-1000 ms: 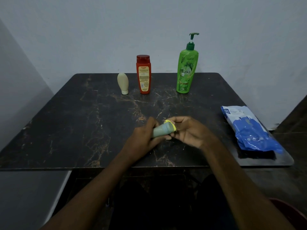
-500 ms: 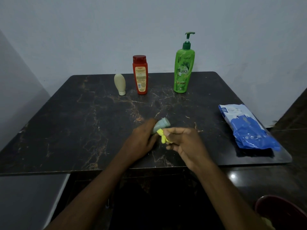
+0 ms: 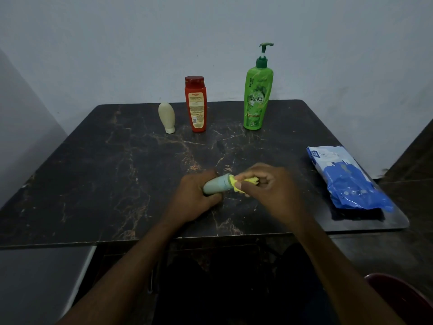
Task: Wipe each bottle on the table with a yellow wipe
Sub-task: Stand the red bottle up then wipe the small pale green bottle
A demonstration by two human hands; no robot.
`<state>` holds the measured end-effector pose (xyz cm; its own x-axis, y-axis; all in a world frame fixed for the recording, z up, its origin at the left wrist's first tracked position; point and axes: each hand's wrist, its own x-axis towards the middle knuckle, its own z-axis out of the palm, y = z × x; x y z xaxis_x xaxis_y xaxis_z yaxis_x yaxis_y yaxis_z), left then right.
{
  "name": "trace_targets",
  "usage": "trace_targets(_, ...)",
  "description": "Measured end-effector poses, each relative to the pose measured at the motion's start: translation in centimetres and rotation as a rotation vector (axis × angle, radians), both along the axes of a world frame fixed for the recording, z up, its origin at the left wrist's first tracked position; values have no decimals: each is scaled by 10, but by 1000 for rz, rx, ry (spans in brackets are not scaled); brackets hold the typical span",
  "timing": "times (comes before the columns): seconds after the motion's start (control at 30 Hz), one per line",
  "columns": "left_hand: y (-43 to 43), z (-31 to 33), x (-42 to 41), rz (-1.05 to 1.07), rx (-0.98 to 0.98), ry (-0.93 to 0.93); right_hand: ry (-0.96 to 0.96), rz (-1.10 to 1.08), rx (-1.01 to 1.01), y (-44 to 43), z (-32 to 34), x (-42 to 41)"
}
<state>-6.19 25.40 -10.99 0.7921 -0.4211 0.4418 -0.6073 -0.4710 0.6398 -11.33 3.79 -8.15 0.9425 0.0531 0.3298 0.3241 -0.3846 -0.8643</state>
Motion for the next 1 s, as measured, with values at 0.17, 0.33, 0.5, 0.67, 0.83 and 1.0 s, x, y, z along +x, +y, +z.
trace_targets(0.17,2,-1,1,-16,35,4,-36,5,-101,-1,5,8)
trace_targets(0.33,2,0,1,-11,29,-21,-24,63,-130,-1,8,11)
trace_targets(0.5,1,1,1,-9,5,-12,-14,102,-206,-3,16,11)
trace_targets(0.67,2,-1,3,-9,9,4,-44,51,-204,1,18,15)
trace_targets(0.83,1,0,2,-17,-3,-4,68,122,-163,0,22,15)
trace_targets(1.0,2,-2,3,-11,17,-7,89,99,-204,2,23,14)
